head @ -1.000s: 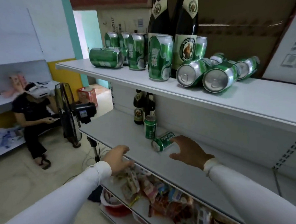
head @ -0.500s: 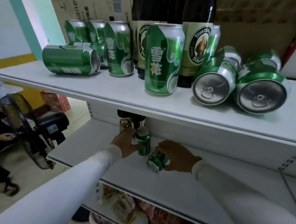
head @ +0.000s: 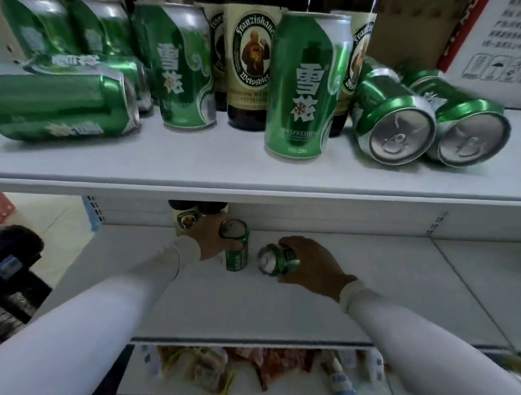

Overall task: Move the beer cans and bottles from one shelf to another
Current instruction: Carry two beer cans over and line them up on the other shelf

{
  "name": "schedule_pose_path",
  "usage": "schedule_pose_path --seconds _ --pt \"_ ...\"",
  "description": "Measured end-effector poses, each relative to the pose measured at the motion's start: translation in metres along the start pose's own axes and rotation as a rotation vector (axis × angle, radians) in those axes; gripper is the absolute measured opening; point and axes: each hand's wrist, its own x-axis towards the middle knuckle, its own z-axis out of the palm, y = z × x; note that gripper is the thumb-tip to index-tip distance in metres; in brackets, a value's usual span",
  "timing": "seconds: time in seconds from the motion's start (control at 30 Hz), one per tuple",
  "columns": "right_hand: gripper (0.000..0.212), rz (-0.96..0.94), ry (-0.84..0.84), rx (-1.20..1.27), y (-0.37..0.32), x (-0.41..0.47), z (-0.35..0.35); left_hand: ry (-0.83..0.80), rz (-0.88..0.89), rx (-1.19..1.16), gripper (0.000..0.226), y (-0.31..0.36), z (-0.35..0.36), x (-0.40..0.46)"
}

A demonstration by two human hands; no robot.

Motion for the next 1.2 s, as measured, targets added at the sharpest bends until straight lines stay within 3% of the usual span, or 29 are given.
schedule_pose_path --seconds 0.17,0.37,0.53,0.83,0.97,1.07,1.2 --pt "0.068 0.295 0.214 0.26 0.003 -0.028 -0.001 -0.019 0.108 -0.02 0.067 -0.009 0.0 0.004" --pt "0.071 0.466 0.239 0.381 0.008 -0.042 0.002 -0.063 0.191 -0.023 0.065 -0.005 0.008 0.0" --pt "0.078 0.392 0.204 0.449 0.016 -0.042 -0.012 -0.084 0.199 -0.052 0.065 -0.002 0.011 -0.008" --pt "0.065 0.215 0.099 0.413 0.029 -0.031 -0.028 -0.088 0.131 -0.043 0.066 0.019 0.017 -0.027" --pt "0.067 0.161 0.092 0.448 0.037 -0.029 -0.022 -0.037 0.07 0.089 0.083 0.037 0.028 -0.033" --pt "0.066 0.15 0.099 0.482 0.04 -0.028 -0.02 -0.006 0.044 0.026 0.079 0.045 0.042 -0.039" --pt "0.071 0.171 0.117 0.436 0.03 -0.029 -0.021 -0.08 0.032 -0.033 0.074 0.05 0.045 -0.042"
